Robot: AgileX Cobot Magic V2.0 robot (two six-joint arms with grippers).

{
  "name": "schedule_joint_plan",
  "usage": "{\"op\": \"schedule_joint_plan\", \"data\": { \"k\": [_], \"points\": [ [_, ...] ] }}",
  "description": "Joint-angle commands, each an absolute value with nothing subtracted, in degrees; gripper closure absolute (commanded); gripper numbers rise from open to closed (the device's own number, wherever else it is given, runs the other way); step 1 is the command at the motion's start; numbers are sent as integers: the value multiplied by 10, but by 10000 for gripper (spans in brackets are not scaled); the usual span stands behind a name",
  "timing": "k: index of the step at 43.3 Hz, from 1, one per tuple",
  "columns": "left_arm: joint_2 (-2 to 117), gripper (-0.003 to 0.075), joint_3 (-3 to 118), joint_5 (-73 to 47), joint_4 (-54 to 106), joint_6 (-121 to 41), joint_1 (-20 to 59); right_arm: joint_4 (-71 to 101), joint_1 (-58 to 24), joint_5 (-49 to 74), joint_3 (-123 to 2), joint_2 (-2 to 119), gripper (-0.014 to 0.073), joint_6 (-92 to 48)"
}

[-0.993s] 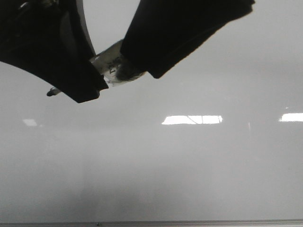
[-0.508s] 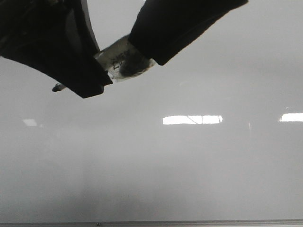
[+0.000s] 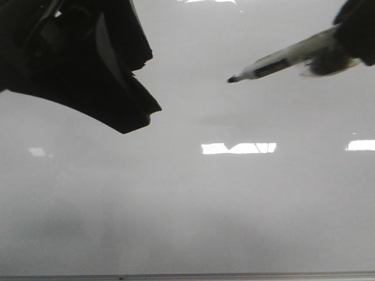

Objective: Write number 5 on whiteboard

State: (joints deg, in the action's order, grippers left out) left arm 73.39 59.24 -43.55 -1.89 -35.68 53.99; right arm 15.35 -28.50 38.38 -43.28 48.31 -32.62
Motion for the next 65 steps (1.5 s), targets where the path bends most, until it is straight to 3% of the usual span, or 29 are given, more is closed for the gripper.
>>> {"op": "schedule_joint_plan", "data": {
  "k": [1, 6, 16, 24, 36, 47, 65],
  "points": [
    [716, 220, 611, -405, -13, -349, 544, 160, -235, 333, -425, 435, 655, -308],
    [716, 356, 611, -405, -11, -349, 544, 162, -201, 298, -402, 407, 655, -294],
    [716, 743, 611, -405, -10, -349, 544, 162, -198, 290, -398, 406, 655, -294],
    [716, 741, 611, -405, -10, -349, 544, 171, -198, 242, -400, 431, 654, -285],
    [716, 741, 611, -405, -10, -349, 544, 191, -198, 139, -485, 588, 654, -285],
    [716, 741, 611, -405, -10, -349, 544, 192, -198, 131, -583, 706, 654, -285],
    [716, 741, 611, -405, -10, -349, 544, 197, -206, 139, -588, 755, 654, -285]
  ]
}}
